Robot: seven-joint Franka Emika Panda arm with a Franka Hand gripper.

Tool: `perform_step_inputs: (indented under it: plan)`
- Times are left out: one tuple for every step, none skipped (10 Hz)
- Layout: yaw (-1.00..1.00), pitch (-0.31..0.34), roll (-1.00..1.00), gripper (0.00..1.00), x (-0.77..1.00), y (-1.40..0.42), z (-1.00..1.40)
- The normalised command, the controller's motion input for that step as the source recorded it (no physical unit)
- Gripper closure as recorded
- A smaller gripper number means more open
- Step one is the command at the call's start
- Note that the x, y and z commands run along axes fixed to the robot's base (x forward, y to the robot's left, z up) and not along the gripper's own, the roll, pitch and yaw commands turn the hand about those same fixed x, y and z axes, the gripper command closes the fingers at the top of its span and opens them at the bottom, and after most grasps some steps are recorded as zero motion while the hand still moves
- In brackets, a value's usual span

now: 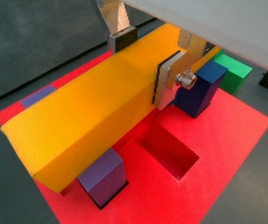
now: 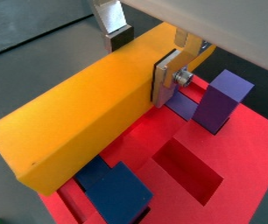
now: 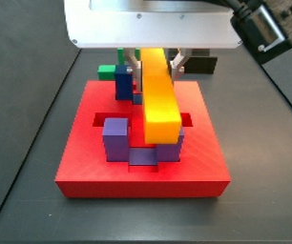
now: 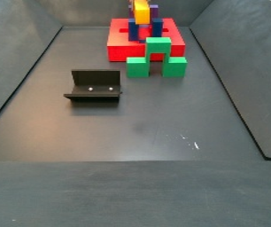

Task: Pick up the yellow object. Move up. Move to above the board. Insert the yellow object.
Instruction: Insert the yellow object.

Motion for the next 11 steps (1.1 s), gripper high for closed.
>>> perform_step_inputs:
  plan:
    - [0.0, -0.01, 0.0, 1.0, -0.24, 0.04, 0.0]
    - [0.0, -0.011, -0.01, 1.0, -0.13, 0.0, 0.0]
    - [0.0, -0.001, -0.03, 1.0, -0.09, 0.0, 0.0]
    - [0.0, -0.01, -0.04, 1.0, -0.13, 0.01, 0.0]
    - [0.0, -0.014, -0.03, 1.0, -0.11, 0.0, 0.0]
    - [0.0, -0.024, -0.02, 1.0, -0.3, 0.05, 0.0]
    - [0.0, -0.039, -0.02, 1.0, -0.28, 0.0, 0.0]
    - [0.02, -0.036, -0.05, 1.0, 0.0, 0.0, -0.04]
    - [0.0, -0.013, -0.05, 1.0, 0.05, 0.0, -0.1]
    - [0.0, -0.016, -0.06, 1.0, 0.11, -0.01, -0.14]
    - [0.0, -0.02, -0.06, 1.0, 0.11, -0.01, -0.16]
